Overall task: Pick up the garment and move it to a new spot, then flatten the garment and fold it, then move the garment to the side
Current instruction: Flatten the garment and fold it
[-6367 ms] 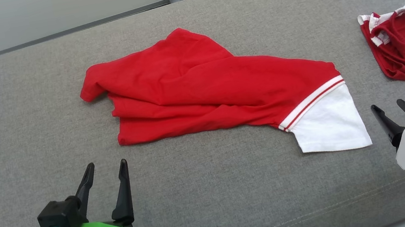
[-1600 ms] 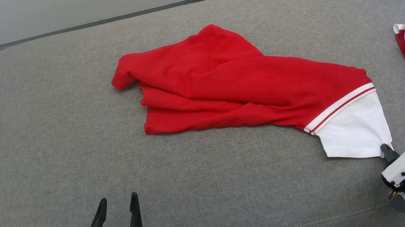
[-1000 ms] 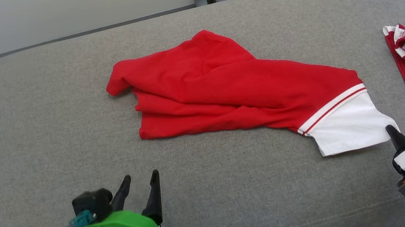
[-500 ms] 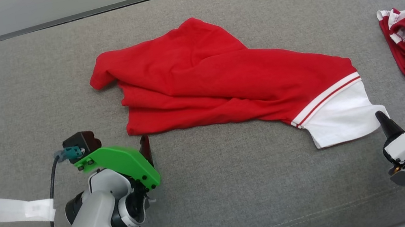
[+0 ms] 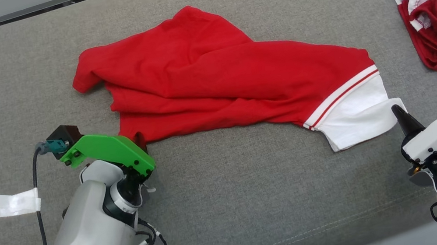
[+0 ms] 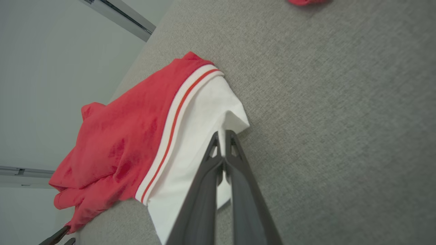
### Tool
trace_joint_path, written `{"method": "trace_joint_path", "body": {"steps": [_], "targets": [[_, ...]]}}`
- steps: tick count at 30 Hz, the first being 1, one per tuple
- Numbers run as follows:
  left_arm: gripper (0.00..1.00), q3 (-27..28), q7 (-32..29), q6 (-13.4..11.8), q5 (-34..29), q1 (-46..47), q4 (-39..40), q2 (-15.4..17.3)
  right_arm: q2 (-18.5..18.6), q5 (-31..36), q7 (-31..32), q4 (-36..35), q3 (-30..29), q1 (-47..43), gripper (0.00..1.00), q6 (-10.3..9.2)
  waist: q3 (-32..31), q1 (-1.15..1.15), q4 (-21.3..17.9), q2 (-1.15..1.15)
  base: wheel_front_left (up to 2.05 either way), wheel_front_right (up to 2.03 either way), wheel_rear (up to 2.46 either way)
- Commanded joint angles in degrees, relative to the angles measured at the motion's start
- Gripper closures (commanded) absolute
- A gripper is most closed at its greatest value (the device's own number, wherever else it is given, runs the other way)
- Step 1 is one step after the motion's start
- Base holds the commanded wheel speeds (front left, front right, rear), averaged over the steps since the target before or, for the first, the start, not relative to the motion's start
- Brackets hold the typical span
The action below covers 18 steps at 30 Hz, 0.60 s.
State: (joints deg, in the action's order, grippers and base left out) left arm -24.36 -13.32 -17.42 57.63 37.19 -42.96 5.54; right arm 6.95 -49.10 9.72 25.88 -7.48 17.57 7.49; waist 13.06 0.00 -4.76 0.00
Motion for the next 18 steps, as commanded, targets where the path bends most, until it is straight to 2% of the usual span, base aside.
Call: {"method": "trace_joint_path", "body": {"steps": [1,4,8,11,13,14,15,17,18], "targets": [[0.0,0.9,0.3,0.4,1.3,1.2,-1.0,-0.3,0.1,0.3,-0.3,0.1,0.3,0.7,1.0,-0.01,0.6,0.0,-0.6,0.0,0.0,0.0,0.0],[0.02,1.6,0.6,0.5,2.1,2.1,-2.7,-0.5,0.2,0.0,-0.5,0.3,0.7,1.2,1.0,-0.01,1.0,0.0,-1.2,0.0,0.0,0.0,0.0],[0.23,2.2,0.8,0.6,2.5,3.1,-4.8,-0.6,0.1,-0.3,-0.8,0.4,1.4,1.7,1.0,-0.01,1.6,0.0,-2.0,0.0,0.0,0.0,0.0],[0.51,2.3,1.2,0.9,2.4,3.8,-6.2,-0.4,0.2,-0.6,-1.1,0.6,1.7,1.8,1.0,-0.01,1.8,0.0,-2.5,0.0,0.0,0.0,0.0],[0.61,2.2,1.4,1.3,2.3,4.4,-7.0,-0.4,0.3,-0.8,-1.4,0.6,1.9,1.9,1.0,-0.01,1.9,0.0,-2.7,0.0,0.0,0.0,0.0],[0.61,2.2,1.4,1.3,2.3,4.4,-7.0,-0.4,0.3,-0.8,-1.4,0.6,1.9,1.9,1.0,-0.01,1.9,0.0,-2.7,0.0,0.0,0.0,0.0],[0.68,2.0,1.5,1.5,2.2,4.6,-7.3,-0.5,0.4,-0.8,-1.4,0.7,2.0,2.0,1.0,-0.01,2.0,0.0,-2.8,0.0,0.0,0.0,0.0],[0.76,2.0,2.1,1.8,2.0,4.9,-8.0,-0.4,0.5,-1.1,-1.6,0.9,2.2,2.1,1.0,-0.01,2.0,0.0,-3.0,0.0,0.0,0.0,0.0],[0.86,1.9,2.9,2.1,1.6,5.2,-8.9,-0.3,0.6,-1.3,-1.9,1.1,2.4,2.2,1.0,-0.01,1.9,0.0,-3.1,0.0,0.0,0.0,0.0]]}}
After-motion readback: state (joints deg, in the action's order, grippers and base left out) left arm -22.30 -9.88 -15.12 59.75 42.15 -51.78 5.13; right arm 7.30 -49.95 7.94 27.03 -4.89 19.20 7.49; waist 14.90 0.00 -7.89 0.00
